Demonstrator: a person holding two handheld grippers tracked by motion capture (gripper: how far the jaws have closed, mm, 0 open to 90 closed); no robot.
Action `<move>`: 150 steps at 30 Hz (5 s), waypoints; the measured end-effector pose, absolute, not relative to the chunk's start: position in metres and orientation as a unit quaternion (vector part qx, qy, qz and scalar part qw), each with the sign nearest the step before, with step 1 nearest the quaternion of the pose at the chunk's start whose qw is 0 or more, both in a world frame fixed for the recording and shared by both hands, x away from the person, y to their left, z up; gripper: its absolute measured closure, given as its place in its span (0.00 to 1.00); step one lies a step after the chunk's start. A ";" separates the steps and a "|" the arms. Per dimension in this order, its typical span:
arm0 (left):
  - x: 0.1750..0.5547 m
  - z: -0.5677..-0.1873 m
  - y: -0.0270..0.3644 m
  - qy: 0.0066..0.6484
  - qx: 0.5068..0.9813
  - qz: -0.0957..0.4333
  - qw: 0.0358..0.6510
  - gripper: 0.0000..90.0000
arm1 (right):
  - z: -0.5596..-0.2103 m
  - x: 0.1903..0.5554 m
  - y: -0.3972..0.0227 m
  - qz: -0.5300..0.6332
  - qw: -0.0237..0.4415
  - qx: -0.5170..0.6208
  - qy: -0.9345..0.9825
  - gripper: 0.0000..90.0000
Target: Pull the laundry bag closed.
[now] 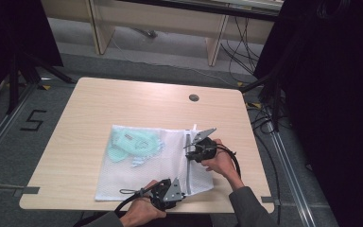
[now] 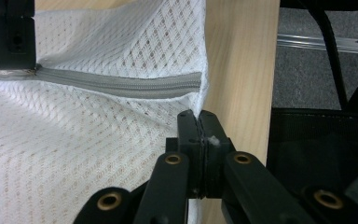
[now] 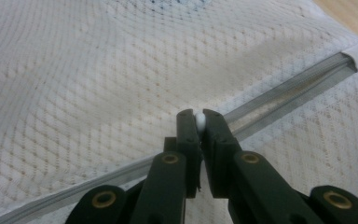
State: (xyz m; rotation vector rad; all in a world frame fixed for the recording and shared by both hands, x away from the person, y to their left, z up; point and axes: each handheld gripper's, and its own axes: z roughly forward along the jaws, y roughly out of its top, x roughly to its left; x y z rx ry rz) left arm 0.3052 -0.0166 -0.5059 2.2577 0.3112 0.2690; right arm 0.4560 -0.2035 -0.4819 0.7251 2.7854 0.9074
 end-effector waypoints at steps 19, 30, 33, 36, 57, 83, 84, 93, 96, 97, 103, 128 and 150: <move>0.304 -0.504 -0.016 0.128 0.895 0.105 0.415 0.99 | -0.484 0.472 -0.204 0.301 0.069 0.253 0.917 0.96; 0.303 -0.505 -0.016 0.129 0.896 0.101 0.414 0.99 | -0.484 0.482 -0.204 0.299 0.081 0.260 0.915 0.96; 0.304 -0.504 -0.016 0.129 0.895 0.105 0.414 0.99 | -0.483 0.482 -0.204 0.295 0.084 0.271 0.913 0.96; 0.303 -0.504 -0.016 0.130 0.895 0.099 0.415 0.99 | -0.483 0.484 -0.204 0.296 0.089 0.268 0.912 0.96; 0.301 -0.504 -0.016 0.129 0.895 0.099 0.416 0.99 | -0.480 0.499 -0.206 0.305 0.100 0.277 0.906 0.96; 0.298 -0.506 -0.016 0.130 0.893 0.093 0.420 0.99 | -0.482 0.515 -0.206 0.308 0.123 0.289 0.898 0.96; 0.297 -0.506 -0.017 0.137 0.890 0.094 0.424 0.99 | -0.482 0.515 -0.205 0.307 0.122 0.289 0.898 0.96; 0.298 -0.505 -0.015 0.127 0.896 0.100 0.413 0.99 | -0.482 0.516 -0.207 0.305 0.126 0.314 0.890 0.96; 0.296 -0.506 -0.016 0.133 0.893 0.095 0.418 0.99 | -0.483 0.518 -0.208 0.311 0.119 0.304 0.892 0.96; 0.297 -0.506 -0.016 0.133 0.892 0.092 0.422 0.99 | -0.483 0.519 -0.209 0.313 0.119 0.300 0.893 0.96; 0.294 -0.507 -0.017 0.131 0.893 0.090 0.422 0.99 | -0.484 0.524 -0.210 0.311 0.124 0.311 0.889 0.96; 0.302 -0.500 -0.013 0.144 0.890 0.079 0.426 0.99 | -0.485 0.529 -0.206 0.314 0.131 0.314 0.887 0.96; 0.310 -0.505 -0.008 0.168 0.886 0.031 0.432 0.85 | -0.484 0.527 -0.206 0.305 0.139 0.357 0.872 0.77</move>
